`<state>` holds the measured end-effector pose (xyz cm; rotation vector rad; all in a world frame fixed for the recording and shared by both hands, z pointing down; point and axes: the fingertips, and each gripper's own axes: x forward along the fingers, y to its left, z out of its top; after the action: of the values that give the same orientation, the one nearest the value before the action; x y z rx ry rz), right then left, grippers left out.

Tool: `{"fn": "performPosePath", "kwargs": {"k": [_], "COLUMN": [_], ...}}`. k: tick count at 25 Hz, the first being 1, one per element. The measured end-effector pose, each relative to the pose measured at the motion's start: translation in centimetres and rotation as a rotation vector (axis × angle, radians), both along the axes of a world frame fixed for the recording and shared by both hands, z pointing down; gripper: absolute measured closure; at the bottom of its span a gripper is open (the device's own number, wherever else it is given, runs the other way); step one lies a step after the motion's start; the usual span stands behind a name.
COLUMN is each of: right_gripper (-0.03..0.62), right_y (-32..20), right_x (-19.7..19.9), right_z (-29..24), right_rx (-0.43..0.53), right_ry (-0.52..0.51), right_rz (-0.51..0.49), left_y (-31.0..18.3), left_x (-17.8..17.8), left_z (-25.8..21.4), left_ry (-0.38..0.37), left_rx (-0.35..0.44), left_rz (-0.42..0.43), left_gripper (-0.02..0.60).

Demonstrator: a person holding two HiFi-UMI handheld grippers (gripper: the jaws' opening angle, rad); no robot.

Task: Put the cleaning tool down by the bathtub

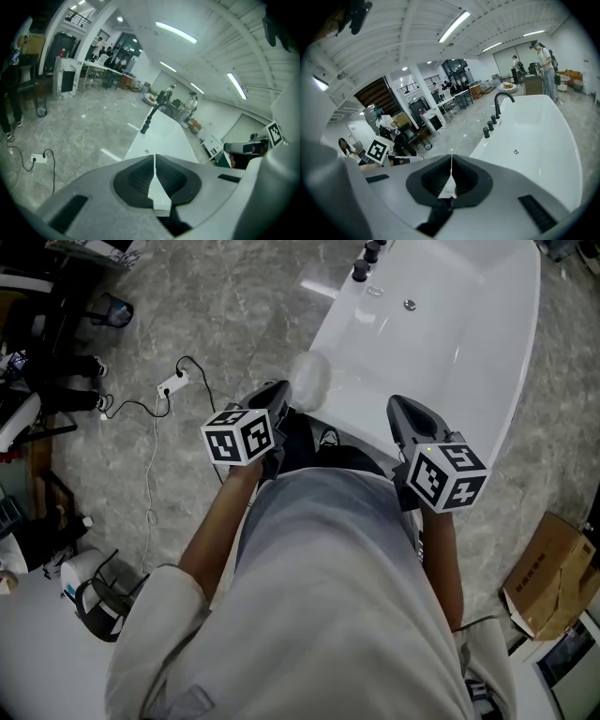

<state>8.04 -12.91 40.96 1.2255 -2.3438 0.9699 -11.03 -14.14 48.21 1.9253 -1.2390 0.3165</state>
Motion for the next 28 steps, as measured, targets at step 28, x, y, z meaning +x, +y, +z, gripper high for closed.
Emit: {"fn": "performPosePath", "kwargs": {"k": [28], "right_gripper": [0.583], "right_y": [0.4], "right_x": [-0.3], "right_z": [1.2], "right_rx": [0.004], "right_ry": [0.039], "right_rz": [-0.152], "left_y": [3.7], "left_x": [1.6], "left_z": [-5.5], "left_ry": [-0.023], "left_rx": [0.082], "left_rz": [0.048], "left_gripper": [0.571]}}
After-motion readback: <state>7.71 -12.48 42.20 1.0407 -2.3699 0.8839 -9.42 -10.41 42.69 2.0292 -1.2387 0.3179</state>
